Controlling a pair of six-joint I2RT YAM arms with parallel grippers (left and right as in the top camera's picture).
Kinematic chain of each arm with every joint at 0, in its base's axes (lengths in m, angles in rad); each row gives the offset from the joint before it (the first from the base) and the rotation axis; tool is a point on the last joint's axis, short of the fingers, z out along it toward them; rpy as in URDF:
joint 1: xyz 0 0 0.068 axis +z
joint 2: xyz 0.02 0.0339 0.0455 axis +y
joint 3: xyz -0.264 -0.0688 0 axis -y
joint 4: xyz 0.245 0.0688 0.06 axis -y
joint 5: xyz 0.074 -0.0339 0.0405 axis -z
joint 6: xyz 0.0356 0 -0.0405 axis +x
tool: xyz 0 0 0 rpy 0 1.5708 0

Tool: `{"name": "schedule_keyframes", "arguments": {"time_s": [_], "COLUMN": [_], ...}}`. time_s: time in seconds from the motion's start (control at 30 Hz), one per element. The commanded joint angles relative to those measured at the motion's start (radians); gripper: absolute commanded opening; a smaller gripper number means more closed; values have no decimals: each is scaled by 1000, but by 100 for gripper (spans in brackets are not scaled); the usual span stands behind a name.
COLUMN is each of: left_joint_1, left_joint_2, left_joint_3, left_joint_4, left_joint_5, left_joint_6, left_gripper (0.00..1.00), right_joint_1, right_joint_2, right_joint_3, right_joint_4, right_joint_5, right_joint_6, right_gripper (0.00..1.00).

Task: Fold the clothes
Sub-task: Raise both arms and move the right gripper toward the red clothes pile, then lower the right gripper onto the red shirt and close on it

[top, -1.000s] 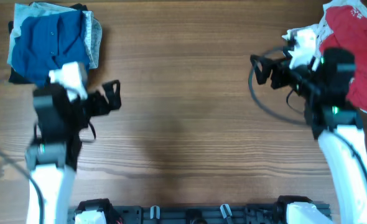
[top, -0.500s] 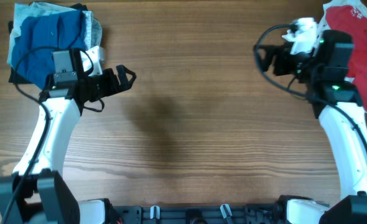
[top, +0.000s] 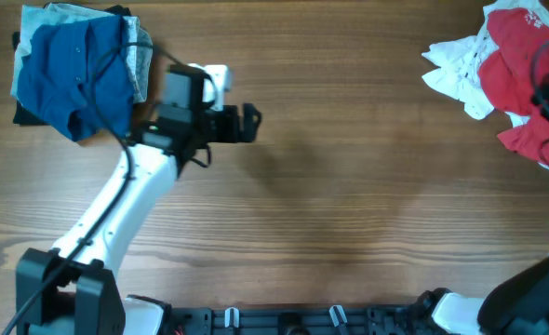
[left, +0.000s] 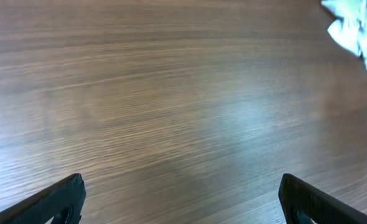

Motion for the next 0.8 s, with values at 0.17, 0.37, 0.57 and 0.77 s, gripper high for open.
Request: {"name": "schedule_keyframes", "arguments": {"time_s": [0.17, 0.37, 0.57, 0.77], "left_joint_1": [-85, -85, -85, -85], "left_joint_2": [-5, -2, -1, -1], "left_joint_3": [22, 21, 21, 21], "left_joint_4": [-26, -69, -68, -59], "left_joint_5": [-101, -101, -101, -108], "left_joint_6": [1, 1, 1, 1], "left_gripper": [100, 100, 100, 100], "right_joint_1": [-120, -200, -204, -204], "right_joint_2": [230, 354, 445, 521], "right_joint_3": [22, 22, 22, 22], "right_joint_4": [81, 186, 313, 363], "right_joint_5": [96, -31, -50, -50], "right_joint_6": [81, 33, 16, 5], "right_gripper": [97, 91, 87, 76]}}
